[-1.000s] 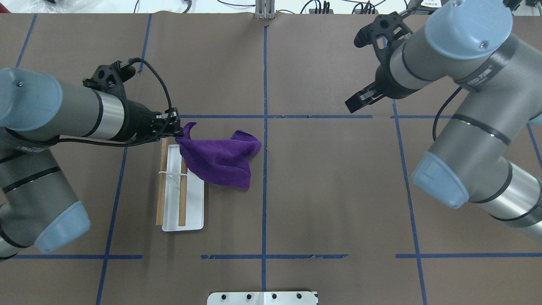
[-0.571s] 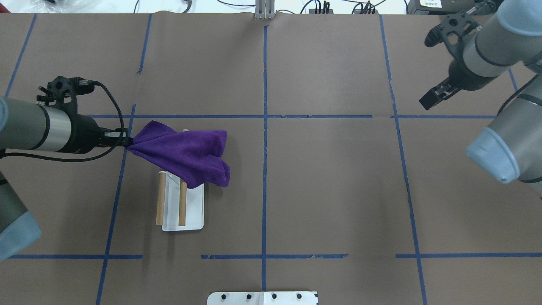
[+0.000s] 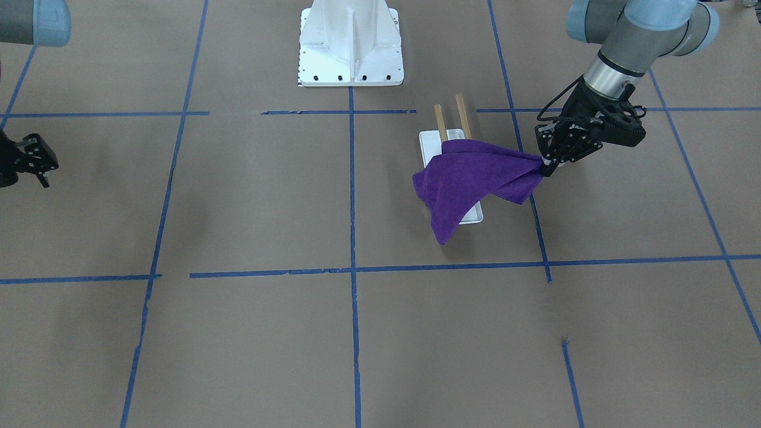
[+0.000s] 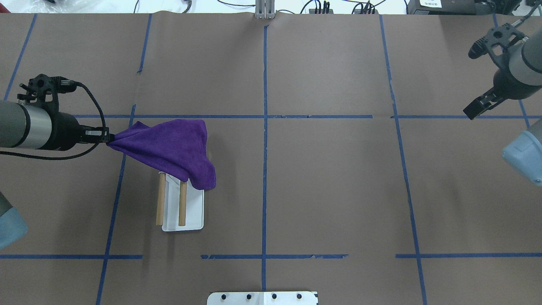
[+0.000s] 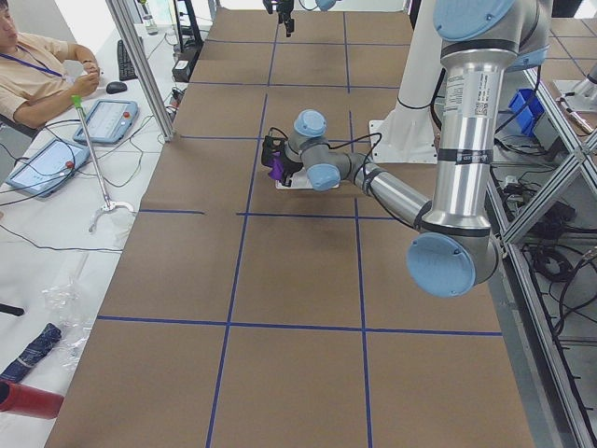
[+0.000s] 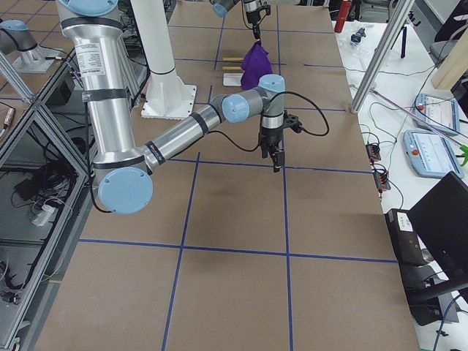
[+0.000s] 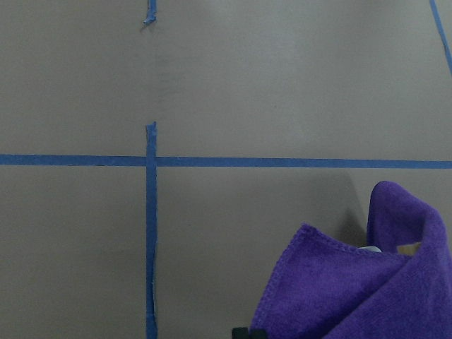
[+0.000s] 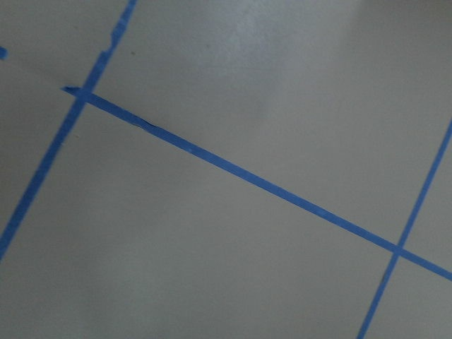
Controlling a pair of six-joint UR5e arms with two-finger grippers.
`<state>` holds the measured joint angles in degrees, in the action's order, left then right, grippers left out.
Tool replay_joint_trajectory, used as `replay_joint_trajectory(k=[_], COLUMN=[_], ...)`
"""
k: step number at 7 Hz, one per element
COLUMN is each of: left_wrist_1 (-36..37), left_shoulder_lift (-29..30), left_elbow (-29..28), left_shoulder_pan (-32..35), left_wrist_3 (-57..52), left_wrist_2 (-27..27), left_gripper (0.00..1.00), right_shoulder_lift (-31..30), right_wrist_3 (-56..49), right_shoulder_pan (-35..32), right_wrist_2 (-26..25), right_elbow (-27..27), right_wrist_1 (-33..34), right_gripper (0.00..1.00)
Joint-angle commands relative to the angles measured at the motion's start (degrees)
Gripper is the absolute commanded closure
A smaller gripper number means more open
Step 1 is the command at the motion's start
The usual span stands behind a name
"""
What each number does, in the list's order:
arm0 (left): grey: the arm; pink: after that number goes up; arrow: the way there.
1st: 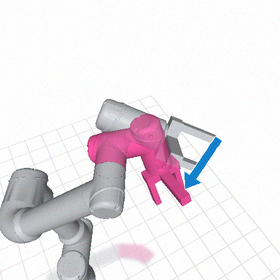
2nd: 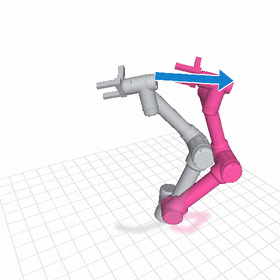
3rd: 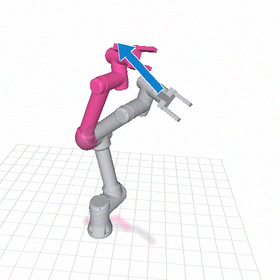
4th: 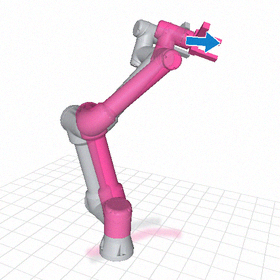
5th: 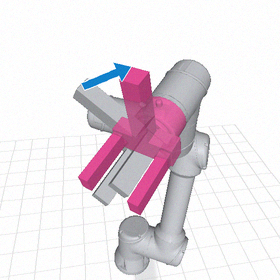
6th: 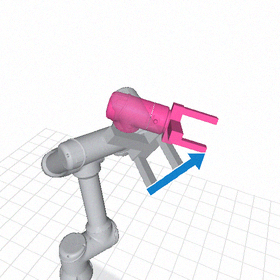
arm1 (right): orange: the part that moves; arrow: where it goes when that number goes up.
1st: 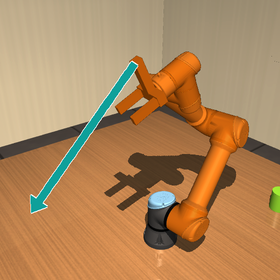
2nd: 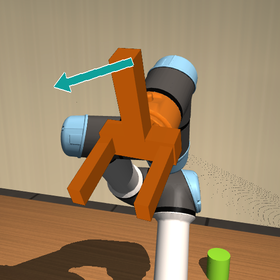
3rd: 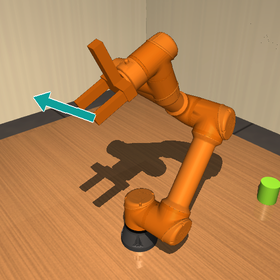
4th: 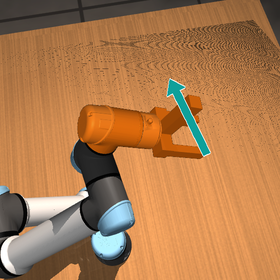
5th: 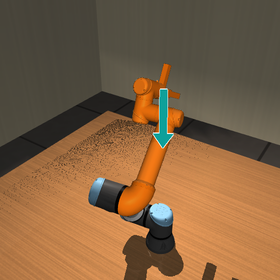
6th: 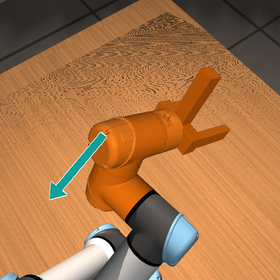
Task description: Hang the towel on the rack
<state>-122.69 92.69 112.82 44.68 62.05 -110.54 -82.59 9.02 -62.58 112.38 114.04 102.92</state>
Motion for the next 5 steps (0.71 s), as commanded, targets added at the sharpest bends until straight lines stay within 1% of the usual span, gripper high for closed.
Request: replay_joint_trajectory(k=[1, 2, 3, 4, 5], left_wrist_1=[0.51, 0.78, 1.04, 4.53, 12.74], left_shoulder_lift=[-0.31, -0.75, -1.89, -1.73, -1.72], left_elbow=[-0.50, -2.06, -4.17, -8.37, -10.15], left_shoulder_pan=[0.66, 3.46, 10.10, 16.69, 21.28], left_wrist_3=[-7.86, -14.08, -20.24, -30.57, -40.59], left_wrist_2=[-0.11, -4.03, -10.77, -17.36, -17.69], left_gripper=[0.00, 0.00, 0.00, 0.00, 0.00], right_shoulder_lift=[-1.70, -3.44, -4.68, -7.82, -10.38], right_wrist_3=[-0.40, -0.40, -0.75, -1.89, -7.03], right_shoulder_pan=[-5.95, -8.15, -12.35, -14.83, -18.51], right_wrist_2=[1.16, 5.61, 11.05, 11.45, 11.63], right_elbow=[-3.54, -4.61, -6.36, -6.55, -6.55], right_wrist_1=[0.17, 0.17, 0.09, 0.00, 0.00], right_gripper=[0.00, 0.00, 0.00, 0.00, 0.00])
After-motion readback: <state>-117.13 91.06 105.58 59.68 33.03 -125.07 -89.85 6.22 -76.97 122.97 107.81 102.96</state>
